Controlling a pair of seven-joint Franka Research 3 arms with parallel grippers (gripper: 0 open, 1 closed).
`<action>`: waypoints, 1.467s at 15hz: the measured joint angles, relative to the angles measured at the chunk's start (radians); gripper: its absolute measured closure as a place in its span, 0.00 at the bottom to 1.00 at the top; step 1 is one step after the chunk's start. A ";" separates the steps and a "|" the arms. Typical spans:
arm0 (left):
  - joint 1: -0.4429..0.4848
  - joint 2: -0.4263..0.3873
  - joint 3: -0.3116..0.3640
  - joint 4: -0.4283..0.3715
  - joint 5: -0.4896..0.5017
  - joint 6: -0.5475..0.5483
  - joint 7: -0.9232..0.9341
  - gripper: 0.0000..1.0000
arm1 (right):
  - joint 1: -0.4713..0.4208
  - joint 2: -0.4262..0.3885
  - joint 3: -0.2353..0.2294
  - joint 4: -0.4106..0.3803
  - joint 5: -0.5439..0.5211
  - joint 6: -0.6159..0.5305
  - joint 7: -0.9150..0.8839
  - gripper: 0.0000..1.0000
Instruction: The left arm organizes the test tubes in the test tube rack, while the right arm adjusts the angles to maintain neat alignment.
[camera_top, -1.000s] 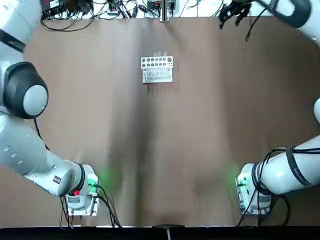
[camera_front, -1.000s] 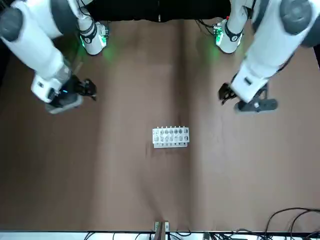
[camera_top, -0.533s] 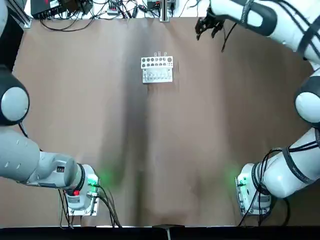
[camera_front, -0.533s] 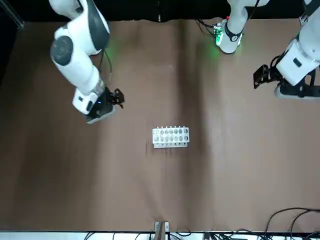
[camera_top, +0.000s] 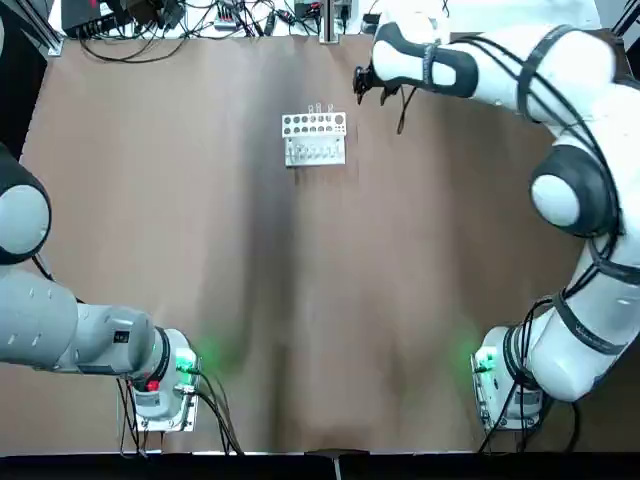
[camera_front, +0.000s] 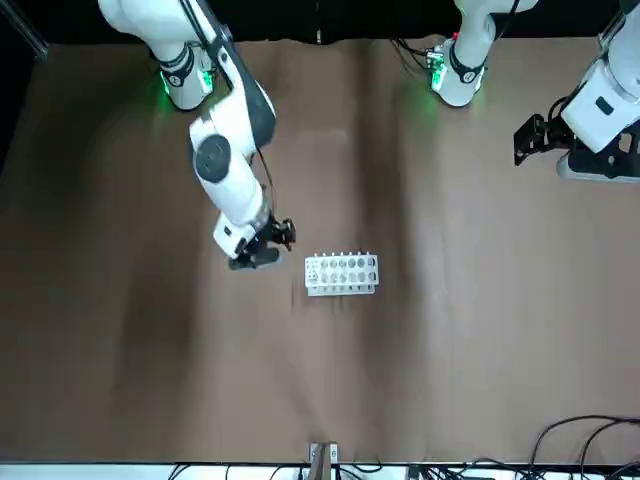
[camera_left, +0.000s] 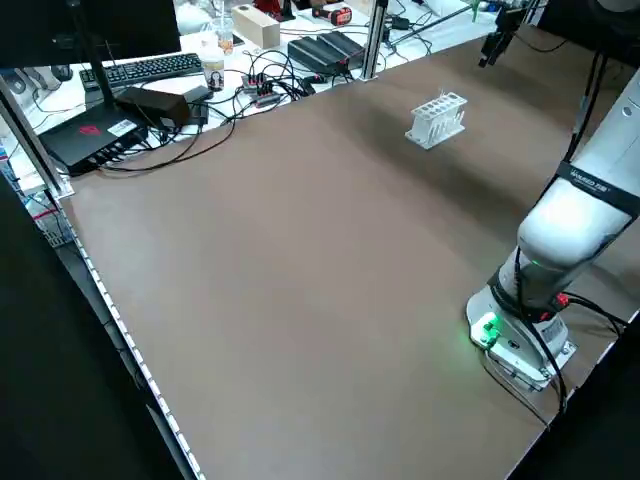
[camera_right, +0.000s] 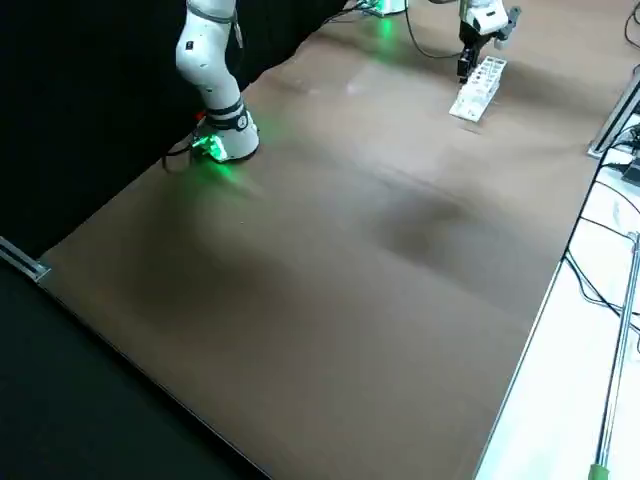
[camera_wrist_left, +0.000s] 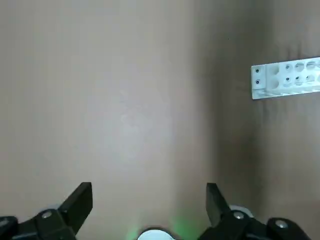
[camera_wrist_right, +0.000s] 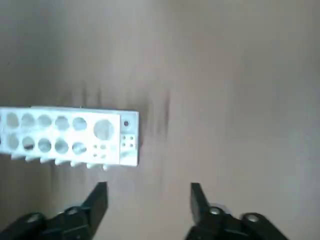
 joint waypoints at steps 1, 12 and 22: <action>-0.003 0.000 -0.001 -0.001 -0.002 0.001 0.000 0.00 | 0.002 0.034 0.000 0.034 0.000 0.004 0.015 0.37; 0.005 0.000 -0.004 -0.002 -0.002 0.003 0.001 0.00 | 0.045 0.173 0.000 0.127 0.005 0.168 0.092 0.94; -0.005 0.002 -0.011 -0.009 -0.002 0.003 0.010 0.00 | 0.061 0.191 0.027 0.132 0.007 0.204 0.109 0.97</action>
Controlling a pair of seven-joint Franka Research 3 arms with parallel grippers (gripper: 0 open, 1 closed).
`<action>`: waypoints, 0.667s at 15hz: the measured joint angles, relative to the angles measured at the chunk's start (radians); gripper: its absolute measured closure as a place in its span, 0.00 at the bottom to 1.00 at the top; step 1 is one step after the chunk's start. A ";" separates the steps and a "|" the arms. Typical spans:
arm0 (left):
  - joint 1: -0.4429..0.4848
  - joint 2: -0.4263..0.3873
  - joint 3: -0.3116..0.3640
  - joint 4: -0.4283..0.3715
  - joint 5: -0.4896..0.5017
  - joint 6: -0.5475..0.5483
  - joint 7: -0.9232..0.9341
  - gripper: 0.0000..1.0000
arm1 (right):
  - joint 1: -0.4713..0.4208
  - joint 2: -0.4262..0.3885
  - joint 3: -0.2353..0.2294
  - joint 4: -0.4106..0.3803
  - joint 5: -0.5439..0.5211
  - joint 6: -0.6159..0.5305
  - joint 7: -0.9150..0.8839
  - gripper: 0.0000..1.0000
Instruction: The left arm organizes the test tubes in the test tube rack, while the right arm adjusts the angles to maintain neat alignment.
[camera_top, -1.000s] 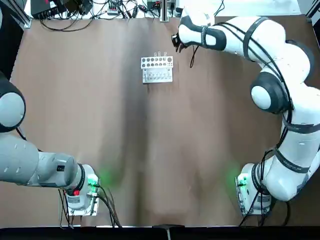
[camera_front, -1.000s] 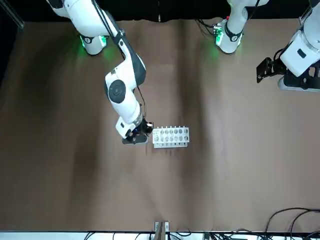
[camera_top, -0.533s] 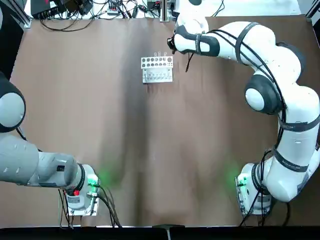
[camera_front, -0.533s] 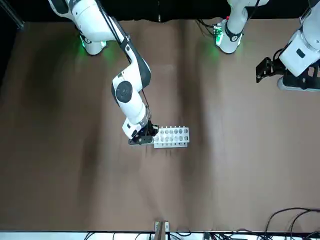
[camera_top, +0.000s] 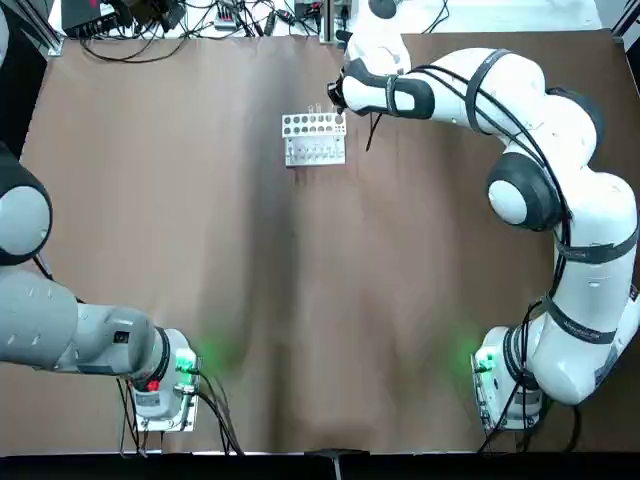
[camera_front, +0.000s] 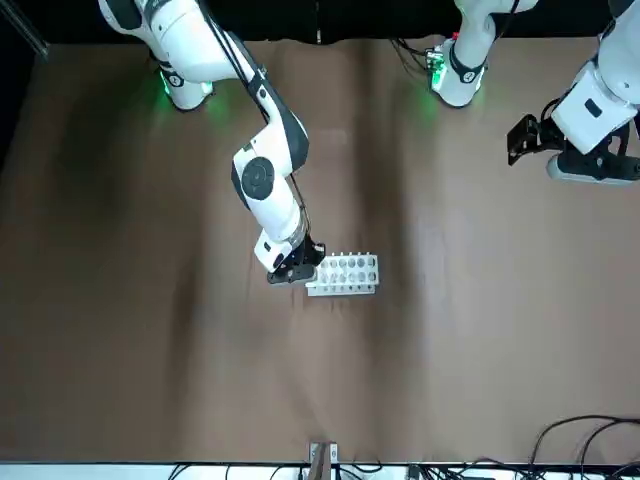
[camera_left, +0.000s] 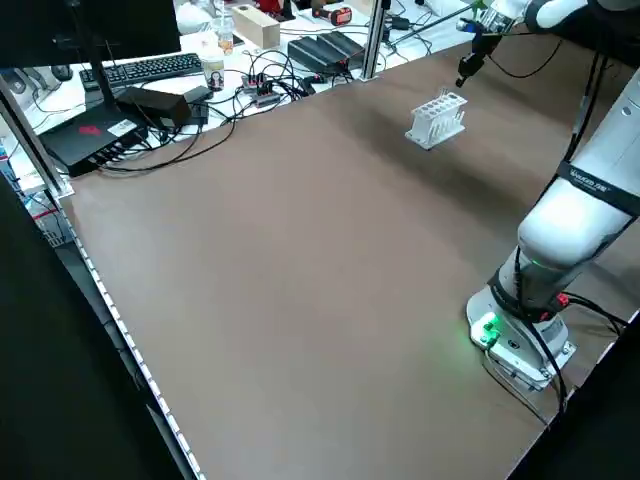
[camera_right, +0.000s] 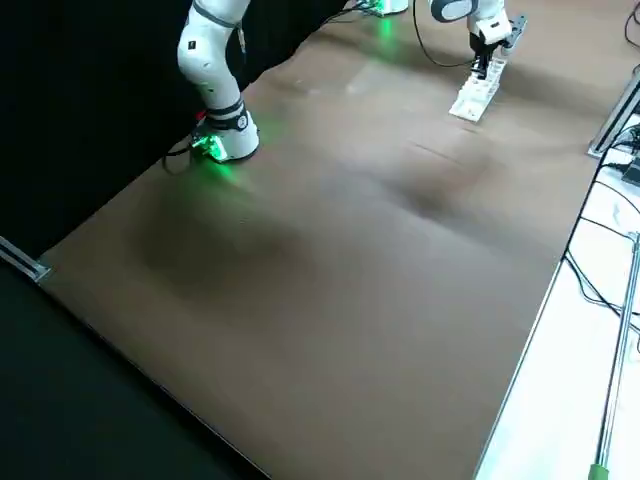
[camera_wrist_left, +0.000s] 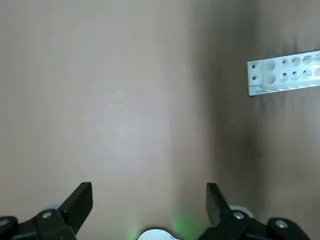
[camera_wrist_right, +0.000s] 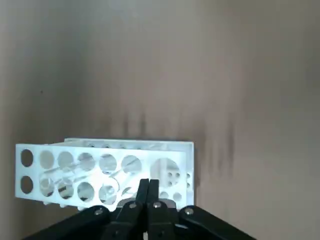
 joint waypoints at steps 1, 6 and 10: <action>0.000 0.000 0.000 0.000 0.000 0.000 0.000 0.00 | 0.001 0.003 0.001 0.000 0.000 0.008 0.005 0.97; 0.000 0.000 -0.001 -0.001 0.000 0.000 0.000 0.00 | 0.012 0.012 0.003 0.001 0.000 0.019 0.011 0.97; 0.000 0.000 -0.002 -0.001 0.000 0.000 0.000 0.00 | 0.020 0.013 0.003 0.003 0.000 0.021 0.013 0.97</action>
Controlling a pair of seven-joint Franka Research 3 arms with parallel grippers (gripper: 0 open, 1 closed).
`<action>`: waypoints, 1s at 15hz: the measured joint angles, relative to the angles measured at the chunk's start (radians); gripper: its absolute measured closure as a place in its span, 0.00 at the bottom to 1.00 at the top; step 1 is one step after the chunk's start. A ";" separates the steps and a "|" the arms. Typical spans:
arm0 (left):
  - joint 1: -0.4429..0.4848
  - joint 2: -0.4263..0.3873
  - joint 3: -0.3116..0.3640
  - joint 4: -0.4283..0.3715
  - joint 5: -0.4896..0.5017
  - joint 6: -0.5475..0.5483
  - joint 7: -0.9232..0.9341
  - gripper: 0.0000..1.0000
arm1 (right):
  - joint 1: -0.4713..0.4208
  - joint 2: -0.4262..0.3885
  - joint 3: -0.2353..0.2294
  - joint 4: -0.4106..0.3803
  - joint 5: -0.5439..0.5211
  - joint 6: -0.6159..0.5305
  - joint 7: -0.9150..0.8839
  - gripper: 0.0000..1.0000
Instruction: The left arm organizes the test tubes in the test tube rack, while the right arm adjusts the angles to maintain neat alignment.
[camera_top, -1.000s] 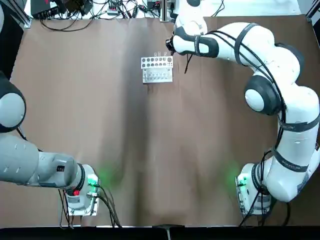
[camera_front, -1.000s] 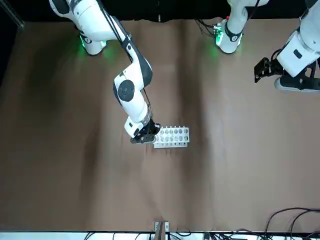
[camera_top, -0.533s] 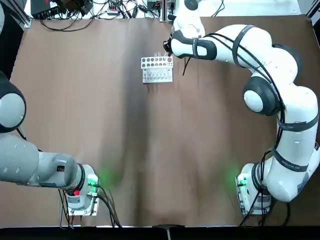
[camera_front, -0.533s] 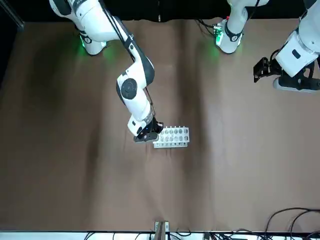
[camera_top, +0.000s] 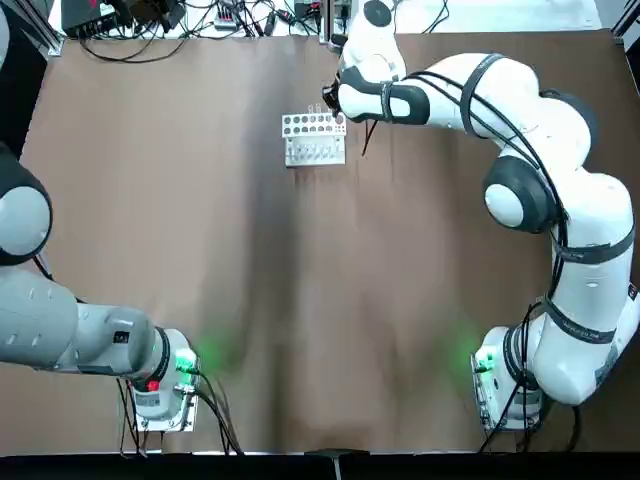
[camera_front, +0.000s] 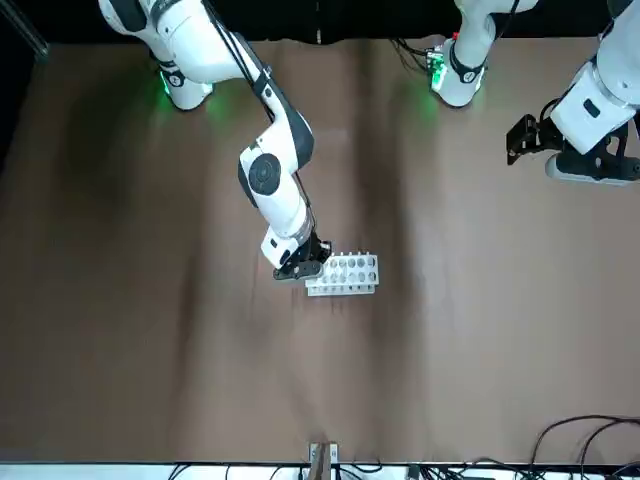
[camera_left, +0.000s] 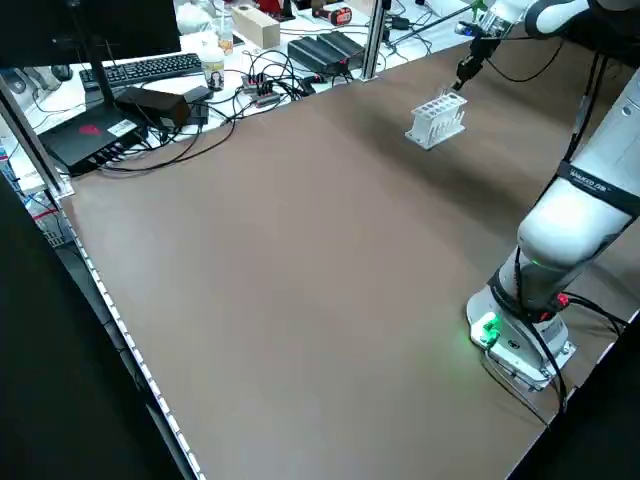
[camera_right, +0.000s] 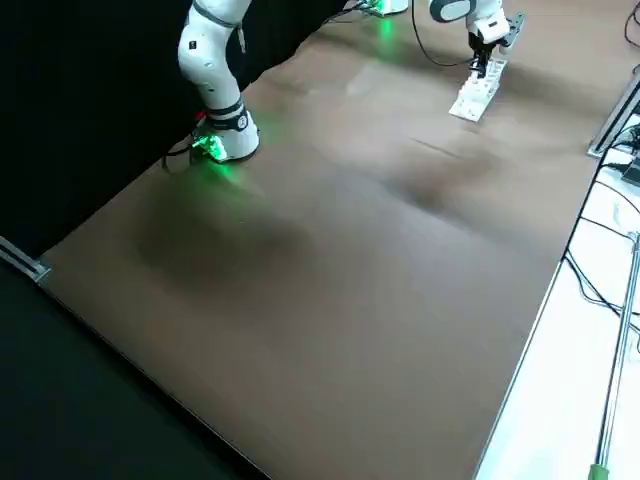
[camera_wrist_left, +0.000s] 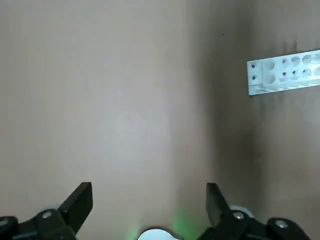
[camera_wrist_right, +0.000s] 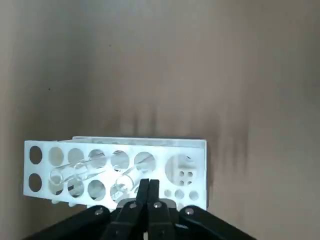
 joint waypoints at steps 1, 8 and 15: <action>0.000 0.000 0.000 0.000 0.000 0.000 0.000 0.00 | 0.001 0.000 0.000 0.001 0.000 0.000 0.000 0.97; 0.001 0.000 0.000 0.000 0.000 0.000 0.000 0.00 | 0.006 0.000 0.005 0.005 0.000 0.011 0.003 0.97; 0.001 0.000 0.000 0.000 0.000 0.000 0.000 0.00 | 0.011 0.000 0.009 0.006 0.000 0.023 0.017 0.96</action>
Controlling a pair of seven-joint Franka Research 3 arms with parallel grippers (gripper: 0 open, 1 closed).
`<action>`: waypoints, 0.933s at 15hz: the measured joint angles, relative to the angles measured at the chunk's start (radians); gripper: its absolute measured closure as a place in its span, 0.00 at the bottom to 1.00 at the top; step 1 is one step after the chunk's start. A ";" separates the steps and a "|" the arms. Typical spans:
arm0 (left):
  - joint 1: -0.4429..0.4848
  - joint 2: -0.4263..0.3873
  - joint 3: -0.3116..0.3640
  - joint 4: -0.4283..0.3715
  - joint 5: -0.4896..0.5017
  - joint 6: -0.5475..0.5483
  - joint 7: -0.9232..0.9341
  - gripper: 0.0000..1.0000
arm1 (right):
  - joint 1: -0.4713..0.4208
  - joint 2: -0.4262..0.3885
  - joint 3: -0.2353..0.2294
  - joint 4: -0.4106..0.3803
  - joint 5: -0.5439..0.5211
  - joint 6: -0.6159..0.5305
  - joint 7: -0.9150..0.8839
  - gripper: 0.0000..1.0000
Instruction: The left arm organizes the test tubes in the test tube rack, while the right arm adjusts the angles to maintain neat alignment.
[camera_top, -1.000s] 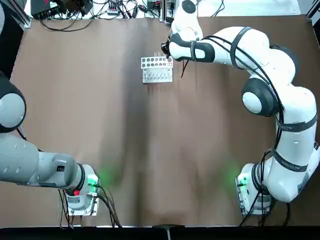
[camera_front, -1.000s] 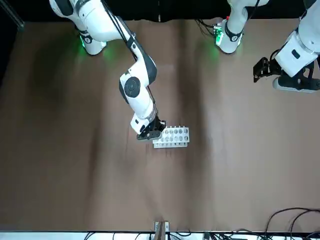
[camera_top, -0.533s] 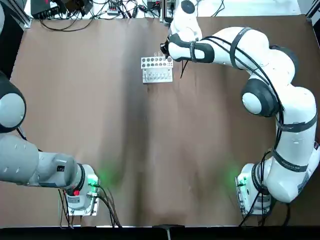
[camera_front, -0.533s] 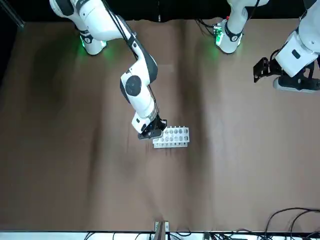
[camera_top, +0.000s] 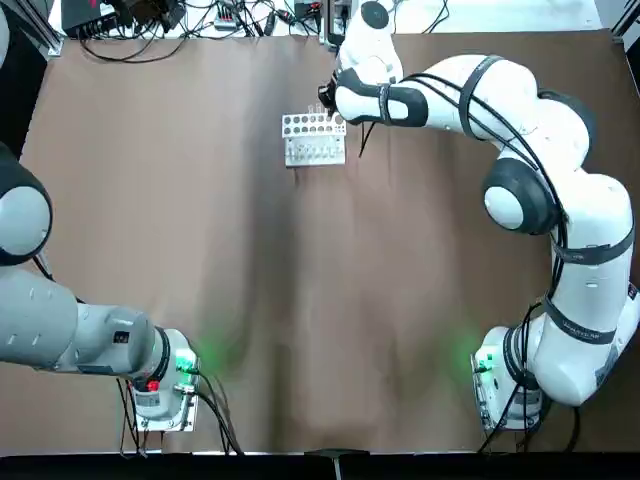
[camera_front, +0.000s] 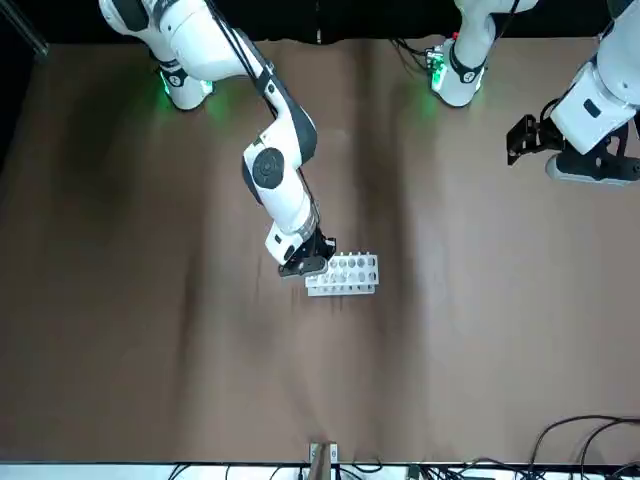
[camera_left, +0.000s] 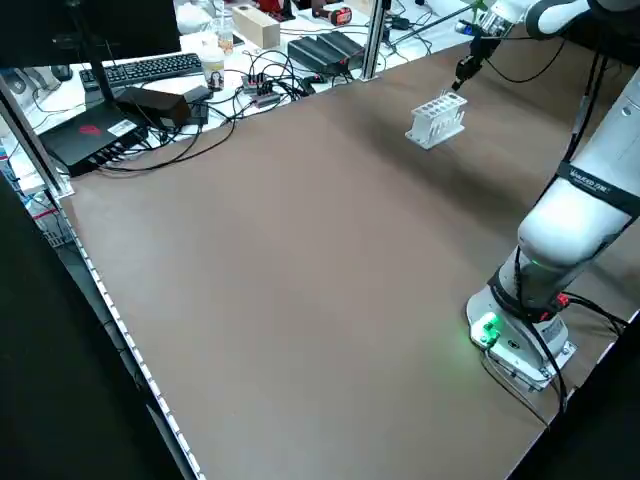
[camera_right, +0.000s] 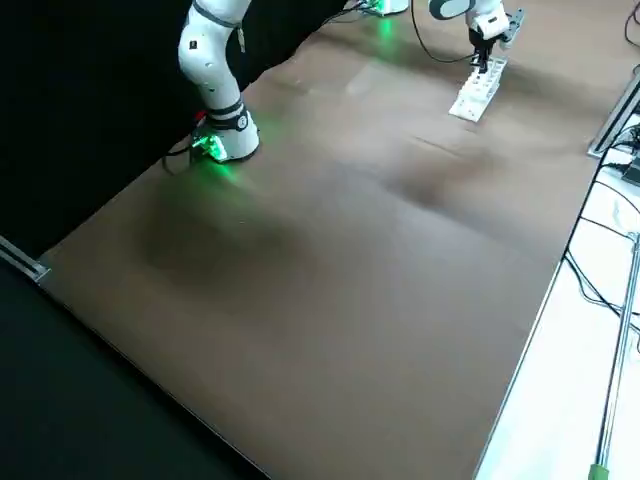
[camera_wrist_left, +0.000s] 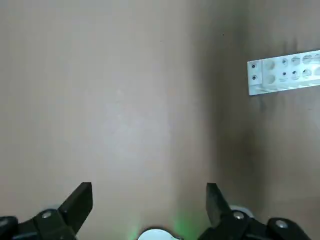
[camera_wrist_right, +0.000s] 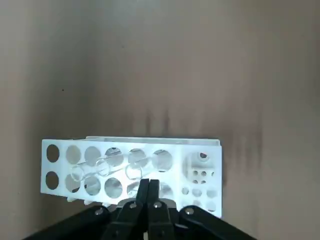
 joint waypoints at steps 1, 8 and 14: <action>0.000 0.000 0.000 0.000 0.000 0.000 0.000 0.00 | 0.001 0.000 0.000 0.000 0.000 0.000 0.001 0.96; -0.001 0.000 -0.001 0.000 0.000 0.000 0.000 0.00 | -0.001 0.000 -0.004 0.012 0.001 -0.001 0.001 0.96; 0.000 0.001 -0.001 -0.001 0.000 0.000 0.000 0.00 | -0.002 -0.029 -0.004 0.030 0.001 -0.085 0.008 0.96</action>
